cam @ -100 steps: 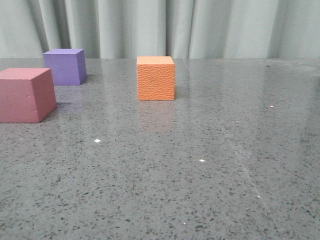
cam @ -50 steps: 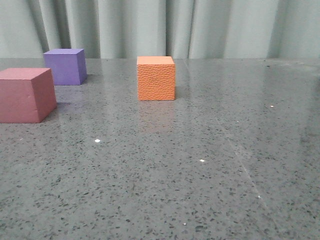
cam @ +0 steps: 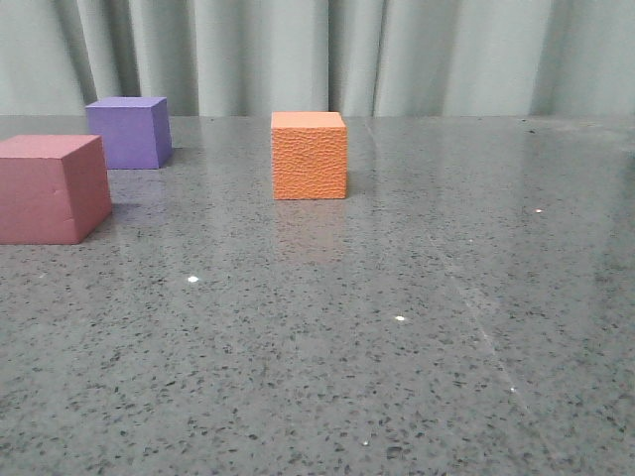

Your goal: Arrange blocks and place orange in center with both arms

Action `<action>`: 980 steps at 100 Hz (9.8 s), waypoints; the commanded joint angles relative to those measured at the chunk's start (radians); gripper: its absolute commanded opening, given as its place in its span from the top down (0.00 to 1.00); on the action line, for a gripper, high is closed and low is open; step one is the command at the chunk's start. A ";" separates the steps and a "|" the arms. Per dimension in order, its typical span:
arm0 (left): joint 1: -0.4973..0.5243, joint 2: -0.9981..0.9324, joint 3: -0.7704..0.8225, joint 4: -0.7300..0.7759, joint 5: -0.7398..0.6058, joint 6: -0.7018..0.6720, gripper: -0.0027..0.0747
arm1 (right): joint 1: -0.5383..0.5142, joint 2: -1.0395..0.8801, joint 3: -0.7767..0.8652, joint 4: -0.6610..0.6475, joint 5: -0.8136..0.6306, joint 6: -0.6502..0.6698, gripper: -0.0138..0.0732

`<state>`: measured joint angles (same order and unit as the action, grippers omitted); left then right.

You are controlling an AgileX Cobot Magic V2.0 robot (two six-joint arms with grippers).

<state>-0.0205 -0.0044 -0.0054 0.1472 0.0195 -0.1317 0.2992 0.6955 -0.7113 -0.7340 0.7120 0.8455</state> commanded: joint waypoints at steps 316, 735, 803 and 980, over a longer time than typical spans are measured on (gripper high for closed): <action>0.002 0.370 -0.587 -0.238 0.394 0.000 0.99 | -0.232 -0.730 0.724 0.747 -0.606 -0.766 0.91; -0.806 1.981 -1.799 0.497 0.893 -0.865 0.26 | -0.232 -0.730 0.724 0.747 -0.606 -0.766 0.91; -0.805 1.829 -1.799 0.627 0.910 -0.782 0.76 | -0.232 -0.730 0.724 0.747 -0.606 -0.766 0.91; -0.432 1.630 -1.239 0.507 0.540 -0.730 0.76 | -0.232 -0.730 0.724 0.747 -0.605 -0.766 0.91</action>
<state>-0.4570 1.6500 -1.2180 0.6350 0.5973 -0.8562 0.0736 -0.0112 0.0280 0.0138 0.1894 0.0796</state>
